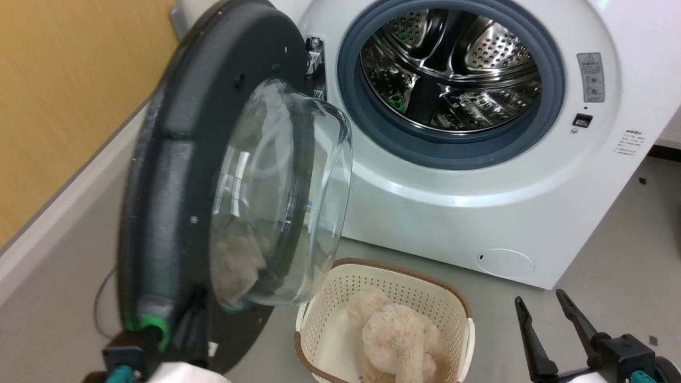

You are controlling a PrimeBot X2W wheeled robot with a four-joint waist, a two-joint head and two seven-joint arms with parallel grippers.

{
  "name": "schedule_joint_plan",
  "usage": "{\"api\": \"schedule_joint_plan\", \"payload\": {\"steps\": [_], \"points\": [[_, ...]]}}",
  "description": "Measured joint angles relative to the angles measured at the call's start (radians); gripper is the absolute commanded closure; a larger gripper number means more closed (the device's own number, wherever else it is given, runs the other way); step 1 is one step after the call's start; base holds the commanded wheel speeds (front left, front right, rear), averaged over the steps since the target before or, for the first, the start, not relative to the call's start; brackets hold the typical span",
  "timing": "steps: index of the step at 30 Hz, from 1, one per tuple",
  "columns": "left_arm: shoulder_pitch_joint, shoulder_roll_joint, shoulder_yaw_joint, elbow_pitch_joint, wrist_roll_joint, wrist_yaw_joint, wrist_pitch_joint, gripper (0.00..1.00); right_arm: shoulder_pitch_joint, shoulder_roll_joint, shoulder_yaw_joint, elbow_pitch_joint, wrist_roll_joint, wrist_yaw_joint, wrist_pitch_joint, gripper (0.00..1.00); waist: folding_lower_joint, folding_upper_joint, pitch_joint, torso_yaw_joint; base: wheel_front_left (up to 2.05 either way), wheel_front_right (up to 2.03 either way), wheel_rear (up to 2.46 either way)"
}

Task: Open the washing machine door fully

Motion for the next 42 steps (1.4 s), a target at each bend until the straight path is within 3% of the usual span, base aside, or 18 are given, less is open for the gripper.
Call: {"api": "schedule_joint_plan", "payload": {"steps": [11,21,27,33,34,35,36,37,42], "points": [[-0.139,0.041,0.185,0.306,-0.098,-0.053,-0.166,1.0,-0.008,0.0,0.015,0.007,0.019,0.0,-0.001,0.0,0.0,0.0,0.012,-0.009,0.0,0.0,0.0],[-0.239,0.072,0.272,0.532,-0.114,-0.118,-0.216,1.0,-0.011,0.0,0.014,0.015,0.019,0.0,-0.001,0.0,0.0,0.0,0.015,-0.026,0.0,0.0,0.0],[-0.235,0.046,0.307,0.552,-0.086,-0.133,-0.222,1.0,-0.016,0.0,0.016,0.023,0.027,0.0,-0.001,0.0,0.0,0.0,0.005,-0.042,0.0,0.0,0.0],[-0.146,-0.021,0.354,0.472,-0.028,-0.135,-0.222,1.0,-0.016,0.0,0.019,0.03,0.03,0.0,-0.002,0.0,0.0,0.0,-0.008,-0.053,0.0,0.0,0.0],[-0.126,-0.035,0.356,0.45,-0.016,-0.134,-0.223,0.92,-0.016,0.0,0.019,0.031,0.031,0.0,-0.002,0.0,-0.0001,0.0,-0.011,-0.054,0.0,0.0,0.0],[-0.105,-0.049,0.353,0.429,-0.003,-0.135,-0.223,0.6,-0.016,0.0,0.019,0.031,0.035,0.0,-0.002,0.0,0.0,0.0,-0.013,-0.055,0.0,0.0,0.0],[-0.085,-0.065,0.349,0.405,0.008,-0.135,-0.223,0.18,-0.015,0.0,0.019,0.032,0.036,0.0,-0.002,0.0,0.0,0.0,-0.015,-0.056,0.0,0.0,0.0],[-0.066,-0.078,0.345,0.383,0.021,-0.135,-0.223,0.0,-0.015,0.0,0.02,0.032,0.036,0.0,-0.002,0.0,0.0,0.0,-0.017,-0.056,0.0,0.0,0.0],[0.007,-0.124,0.32,0.302,0.075,-0.132,-0.223,0.0,-0.015,0.0,0.026,0.031,0.035,0.0,0.0,0.0,-0.0001,0.0,-0.023,-0.063,0.0,0.0,0.0]]}}
